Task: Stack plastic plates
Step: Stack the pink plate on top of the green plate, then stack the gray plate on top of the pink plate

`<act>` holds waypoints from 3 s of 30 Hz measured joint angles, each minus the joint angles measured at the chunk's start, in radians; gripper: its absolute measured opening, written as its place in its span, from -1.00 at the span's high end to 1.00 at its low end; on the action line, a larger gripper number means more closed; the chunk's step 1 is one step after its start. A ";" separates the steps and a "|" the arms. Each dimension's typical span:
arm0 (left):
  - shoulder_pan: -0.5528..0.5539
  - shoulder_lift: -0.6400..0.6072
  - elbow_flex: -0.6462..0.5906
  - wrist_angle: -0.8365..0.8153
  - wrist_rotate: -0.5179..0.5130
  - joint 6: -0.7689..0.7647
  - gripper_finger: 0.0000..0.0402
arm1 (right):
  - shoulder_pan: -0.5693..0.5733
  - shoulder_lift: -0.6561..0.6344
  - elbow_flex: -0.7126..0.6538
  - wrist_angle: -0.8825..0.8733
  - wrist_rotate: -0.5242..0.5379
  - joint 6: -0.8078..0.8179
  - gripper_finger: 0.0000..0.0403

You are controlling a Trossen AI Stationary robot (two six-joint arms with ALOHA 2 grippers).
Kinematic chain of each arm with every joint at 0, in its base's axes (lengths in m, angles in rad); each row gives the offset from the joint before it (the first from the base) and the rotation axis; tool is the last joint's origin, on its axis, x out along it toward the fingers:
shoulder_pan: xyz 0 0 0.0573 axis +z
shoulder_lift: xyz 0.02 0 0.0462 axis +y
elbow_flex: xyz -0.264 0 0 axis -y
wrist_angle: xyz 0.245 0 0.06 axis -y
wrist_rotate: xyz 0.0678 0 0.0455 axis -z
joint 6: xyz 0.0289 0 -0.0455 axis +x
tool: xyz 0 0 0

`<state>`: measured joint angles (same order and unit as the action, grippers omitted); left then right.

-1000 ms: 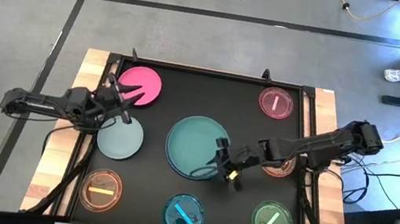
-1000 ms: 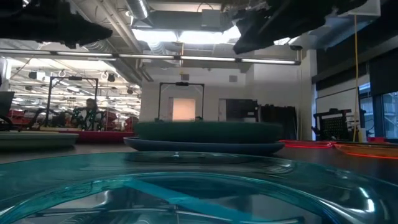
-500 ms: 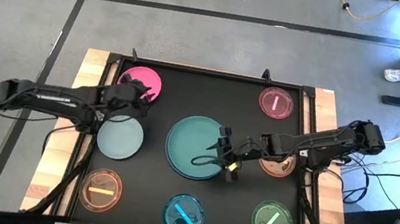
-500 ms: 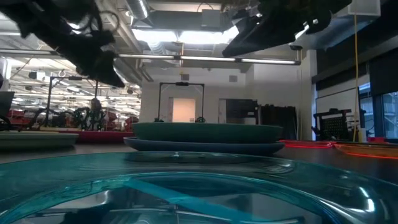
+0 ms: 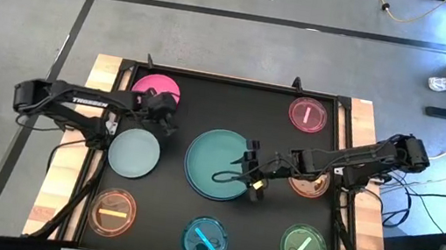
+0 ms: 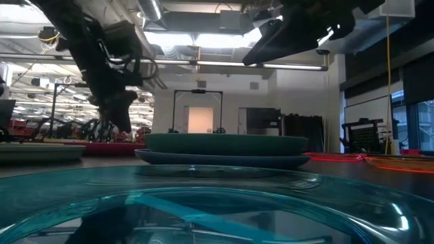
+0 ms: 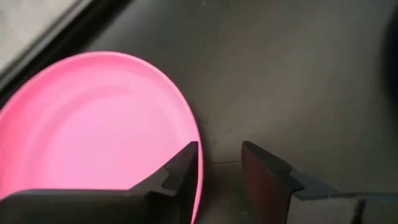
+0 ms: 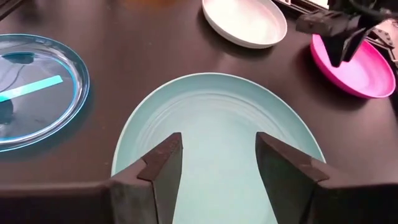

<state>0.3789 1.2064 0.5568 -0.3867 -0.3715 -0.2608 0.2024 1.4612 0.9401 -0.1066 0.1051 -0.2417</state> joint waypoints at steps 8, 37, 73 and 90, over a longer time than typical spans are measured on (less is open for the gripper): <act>0.069 0.099 0.000 0.006 -0.026 0.002 0.42 | 0.000 0.000 0.000 0.000 0.000 0.001 0.04; -0.081 0.199 0.127 0.003 -0.045 0.239 0.96 | 0.000 0.000 0.000 0.014 0.000 0.007 0.04; -0.506 0.252 0.272 0.345 0.353 0.444 0.43 | 0.000 0.001 -0.001 0.029 0.000 0.055 0.04; -0.622 0.157 0.295 -0.314 0.017 -0.318 0.42 | 0.000 0.033 -0.002 0.040 0.000 0.058 0.04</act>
<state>-0.2428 1.3632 0.8520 -0.7006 -0.3542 -0.5783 0.2024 1.4944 0.9386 -0.0668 0.1051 -0.1842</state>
